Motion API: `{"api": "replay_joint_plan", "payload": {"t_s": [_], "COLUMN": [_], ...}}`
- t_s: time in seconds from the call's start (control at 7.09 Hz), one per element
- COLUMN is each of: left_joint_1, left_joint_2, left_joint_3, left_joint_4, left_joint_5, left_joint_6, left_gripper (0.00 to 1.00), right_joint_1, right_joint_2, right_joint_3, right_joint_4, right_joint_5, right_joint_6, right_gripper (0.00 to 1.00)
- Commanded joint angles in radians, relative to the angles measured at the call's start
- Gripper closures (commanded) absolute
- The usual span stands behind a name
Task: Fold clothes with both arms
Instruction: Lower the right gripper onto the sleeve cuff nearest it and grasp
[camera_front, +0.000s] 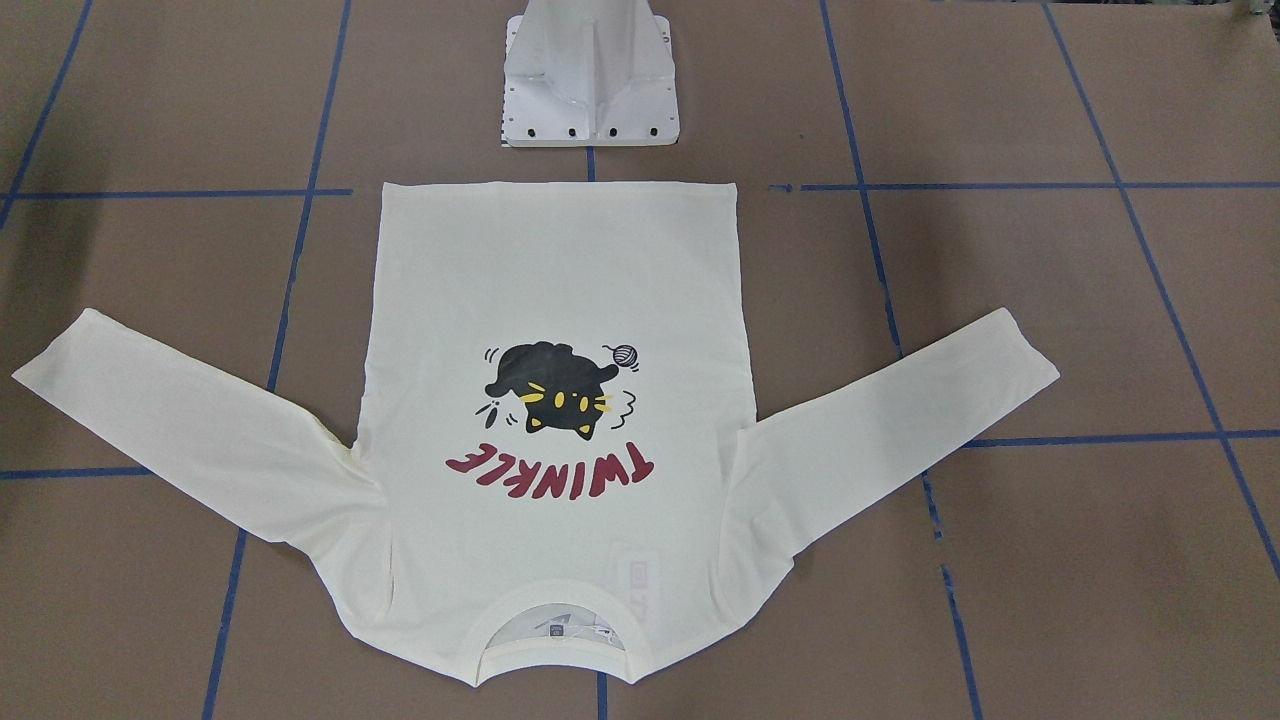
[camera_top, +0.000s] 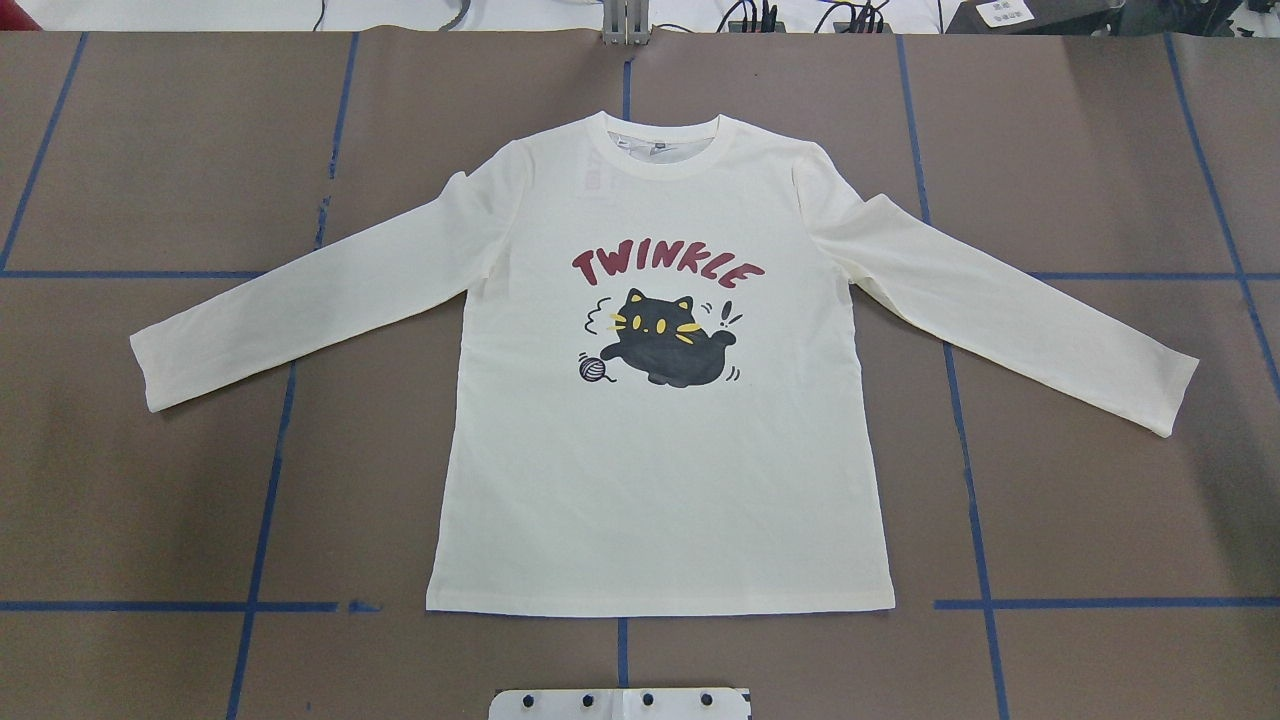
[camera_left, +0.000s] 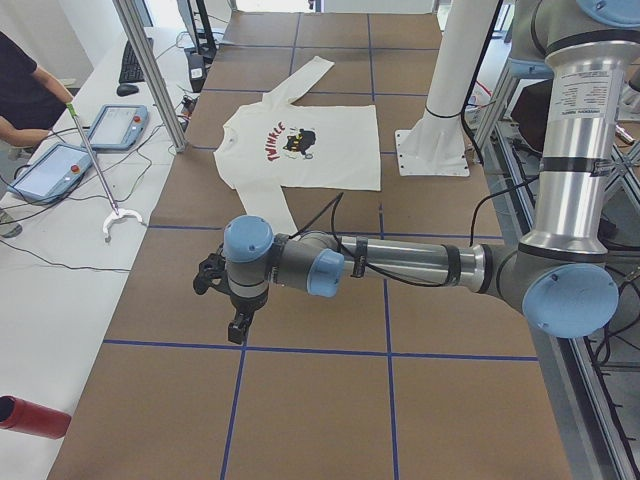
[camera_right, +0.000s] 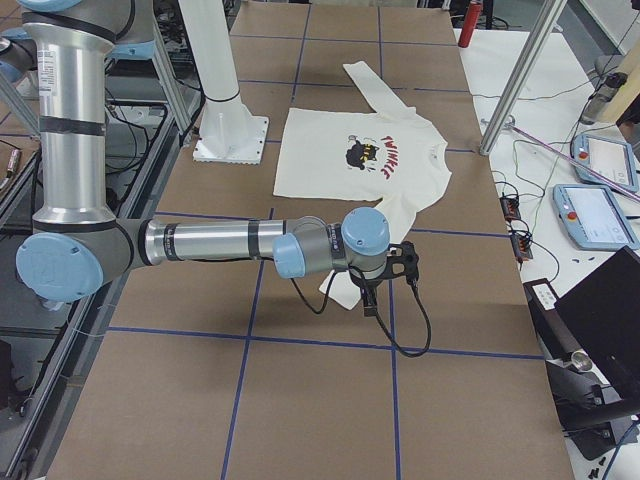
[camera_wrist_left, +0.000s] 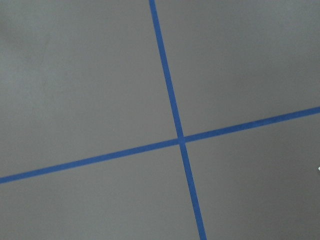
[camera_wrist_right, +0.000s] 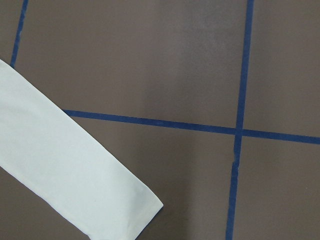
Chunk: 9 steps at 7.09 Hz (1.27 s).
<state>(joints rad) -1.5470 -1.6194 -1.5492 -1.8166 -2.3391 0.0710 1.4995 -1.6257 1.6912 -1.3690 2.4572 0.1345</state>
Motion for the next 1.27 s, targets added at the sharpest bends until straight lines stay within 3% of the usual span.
{"api": "replay_joint_plan", "payload": {"t_s": [0.0,0.28,0.42,0.56,1.13], "left_joint_1": [0.007,0.024,0.034,0.034,0.034], "left_joint_2": [-0.042,-0.071,-0.070,-0.070,-0.068], "left_joint_3": [0.067,0.126,0.126,0.123,0.113], "left_joint_4": [-0.097,-0.109,-0.112,-0.112,-0.110], "left_joint_5": [-0.063,-0.060,-0.055,-0.055,-0.057], "left_joint_6": [-0.005,-0.010,-0.008,-0.008,-0.008], "left_gripper": [0.00,0.00,0.00,0.00,0.00], "right_joint_1": [-0.099,-0.181,-0.290,-0.350,-0.424], "right_joint_2": [-0.017,-0.062,-0.063,-0.060,-0.065], "right_joint_3": [-0.040,-0.128,-0.133,-0.131,-0.145], "right_joint_4": [0.165,0.465,0.517,0.518,0.508], "right_joint_5": [-0.062,-0.113,-0.175,-0.217,-0.222], "right_joint_6": [0.110,0.299,0.438,0.494,0.522], "right_gripper": [0.00,0.00,0.00,0.00,0.00]}}
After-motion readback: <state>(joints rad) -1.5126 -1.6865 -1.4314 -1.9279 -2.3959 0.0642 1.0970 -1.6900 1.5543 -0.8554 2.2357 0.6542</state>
